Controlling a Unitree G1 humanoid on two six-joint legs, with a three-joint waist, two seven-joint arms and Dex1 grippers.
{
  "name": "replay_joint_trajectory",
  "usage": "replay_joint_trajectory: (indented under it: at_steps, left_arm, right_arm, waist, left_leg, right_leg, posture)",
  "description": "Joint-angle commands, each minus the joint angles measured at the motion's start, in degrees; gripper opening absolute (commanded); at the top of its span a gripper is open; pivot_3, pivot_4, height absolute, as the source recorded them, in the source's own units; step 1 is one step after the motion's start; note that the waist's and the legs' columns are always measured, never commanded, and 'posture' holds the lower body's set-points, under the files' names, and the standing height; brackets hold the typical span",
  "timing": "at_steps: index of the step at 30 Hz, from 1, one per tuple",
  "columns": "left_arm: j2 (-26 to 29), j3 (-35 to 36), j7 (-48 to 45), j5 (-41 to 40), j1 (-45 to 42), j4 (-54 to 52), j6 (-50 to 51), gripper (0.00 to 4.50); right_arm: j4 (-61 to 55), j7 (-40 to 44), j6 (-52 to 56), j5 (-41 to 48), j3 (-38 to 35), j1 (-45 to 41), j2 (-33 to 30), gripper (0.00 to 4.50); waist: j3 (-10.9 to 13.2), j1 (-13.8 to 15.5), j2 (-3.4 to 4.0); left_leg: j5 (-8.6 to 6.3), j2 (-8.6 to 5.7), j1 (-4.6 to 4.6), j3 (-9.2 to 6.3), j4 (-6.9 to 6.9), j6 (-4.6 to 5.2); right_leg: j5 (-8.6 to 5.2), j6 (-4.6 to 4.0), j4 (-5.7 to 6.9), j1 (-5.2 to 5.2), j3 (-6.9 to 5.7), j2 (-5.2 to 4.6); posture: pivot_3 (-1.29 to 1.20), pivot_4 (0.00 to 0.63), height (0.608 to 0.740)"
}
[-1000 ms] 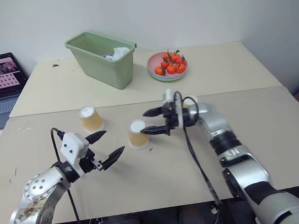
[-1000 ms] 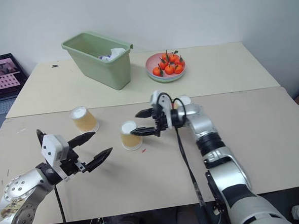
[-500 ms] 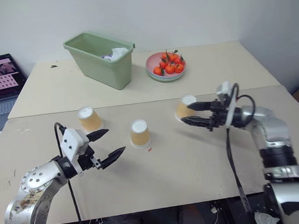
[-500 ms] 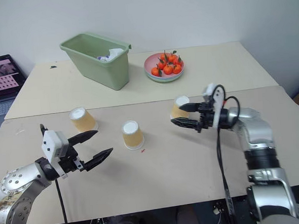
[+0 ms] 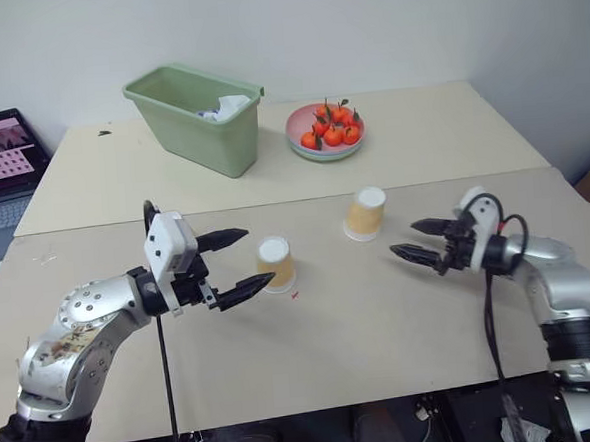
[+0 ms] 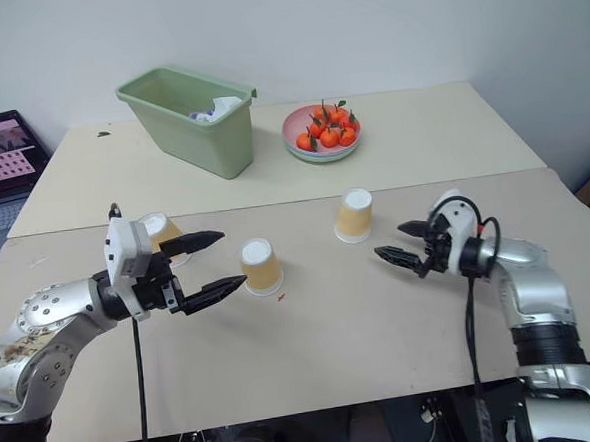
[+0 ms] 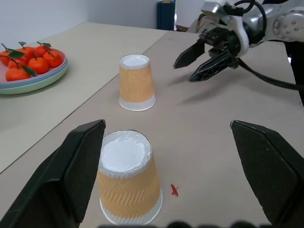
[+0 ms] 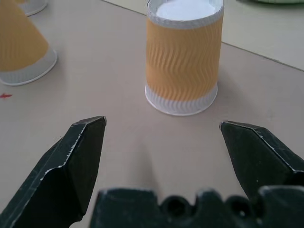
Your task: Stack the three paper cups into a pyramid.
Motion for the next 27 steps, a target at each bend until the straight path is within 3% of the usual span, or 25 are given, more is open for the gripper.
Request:
replay_joint_trajectory:
  at_steps: [1, 12, 26, 27]
  left_arm:
    - [0.0, -0.7, -1.2, 1.3, -0.7, 1.1, -2.0, 4.5]
    - [-2.0, 0.8, 0.0, 2.2, 3.0, 2.5, -4.0, 4.5]
    - [-2.7, 2.9, 3.1, 3.0, 8.2, -0.7, -5.2, 4.5]
    - [-2.7, 3.1, 3.4, 3.0, 8.3, -0.9, -5.1, 4.5]
  right_arm:
    - [3.2, -0.4, -4.5, -1.2, 0.6, -5.1, 0.9, 4.49]
    - [14.5, 2.7, -9.2, -2.5, 1.8, -14.2, 1.8, 4.49]
    - [28.7, 5.3, -15.8, -5.3, 4.2, -23.1, 7.6, 4.49]
    - [29.7, 5.6, -16.5, -5.5, 4.2, -23.5, 7.8, 4.24]
  waist:
    - [0.0, 0.1, 0.0]
    - [0.0, 0.2, 0.0]
    - [0.0, 0.0, 0.0]
    - [0.0, 0.0, 0.01]
  left_leg:
    - [0.0, 0.0, -0.01, 0.0, 0.0, 0.0]
    - [-0.02, 0.0, -0.04, -0.01, -0.01, 0.03]
    - [-0.01, 0.02, -0.02, -0.01, -0.01, 0.01]
    - [-0.01, 0.02, -0.02, -0.01, -0.01, 0.01]
  right_leg:
    - [0.0, 0.0, 0.0, -0.02, 0.0, 0.0]
    - [0.0, 0.0, -0.03, -0.02, 0.0, 0.0]
    - [0.01, -0.01, -0.01, -0.05, 0.01, 0.02]
    - [0.01, -0.02, -0.01, -0.05, 0.0, 0.02]
  posture:
    - [0.0, 0.15, 0.727]
    - [0.0, 0.15, 0.727]
    - [0.0, 0.15, 0.727]
    - [0.0, 0.15, 0.727]
